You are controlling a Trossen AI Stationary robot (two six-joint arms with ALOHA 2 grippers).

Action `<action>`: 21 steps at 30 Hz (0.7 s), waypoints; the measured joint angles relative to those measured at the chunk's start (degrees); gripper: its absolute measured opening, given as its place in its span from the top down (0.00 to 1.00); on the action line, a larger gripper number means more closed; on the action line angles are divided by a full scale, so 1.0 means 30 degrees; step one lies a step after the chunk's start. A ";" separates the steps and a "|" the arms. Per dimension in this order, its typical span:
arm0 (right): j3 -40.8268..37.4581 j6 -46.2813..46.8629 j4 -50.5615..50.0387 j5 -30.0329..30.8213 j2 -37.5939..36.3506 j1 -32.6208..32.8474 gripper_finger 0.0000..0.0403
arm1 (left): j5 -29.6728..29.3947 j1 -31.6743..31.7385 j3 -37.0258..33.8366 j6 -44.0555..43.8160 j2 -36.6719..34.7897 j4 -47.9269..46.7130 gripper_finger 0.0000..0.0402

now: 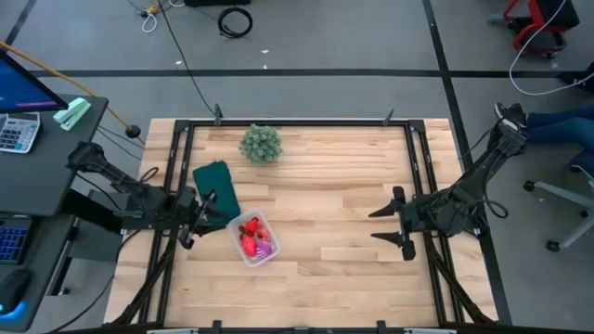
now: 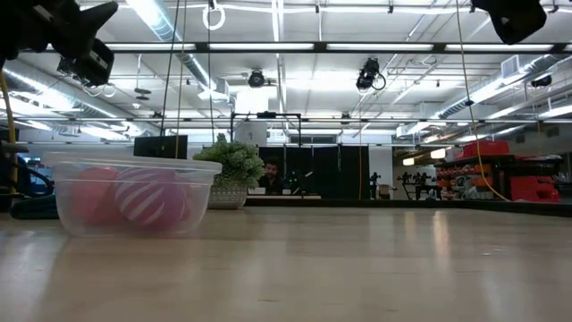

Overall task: Pick and placing Produce into tupperware
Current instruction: Return to Home Position

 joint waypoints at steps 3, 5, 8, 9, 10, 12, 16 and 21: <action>-0.0004 -0.0342 0.0078 0.0023 -0.0303 -0.0003 0.36 | 0.0005 0.0000 -0.0351 -0.0086 -0.0006 0.0133 0.65; -0.0009 -0.0425 0.0024 0.0067 -0.0509 -0.0002 0.36 | -0.0006 0.0000 -0.0547 -0.0122 -0.0019 0.0349 0.66; -0.0009 -0.0419 0.0051 0.0342 -0.0668 0.0004 0.36 | -0.0031 0.0029 -0.0548 0.0131 -0.0020 0.0317 0.66; -0.0009 -0.0405 0.0051 0.0358 -0.0662 -0.0001 0.36 | -0.0031 0.0029 -0.0548 0.0217 -0.0021 0.0327 0.66; -0.0009 -0.0347 0.0031 0.0358 -0.0656 0.0002 0.36 | -0.0031 0.0029 -0.0548 0.0294 -0.0028 0.0396 0.65; 0.0038 -0.0338 0.0029 0.0358 -0.0610 0.0004 0.36 | -0.0043 0.0036 -0.0548 0.0354 -0.0042 0.0450 0.64; 0.0042 0.0406 0.0007 0.0358 -0.0624 0.0004 0.36 | -0.0045 0.0036 -0.0555 0.0083 -0.0028 0.0426 0.63; 0.0050 -0.1244 -0.0029 -0.0184 -0.2158 0.0004 0.36 | -0.0045 0.0036 -0.0564 -0.1017 0.0009 0.0347 0.62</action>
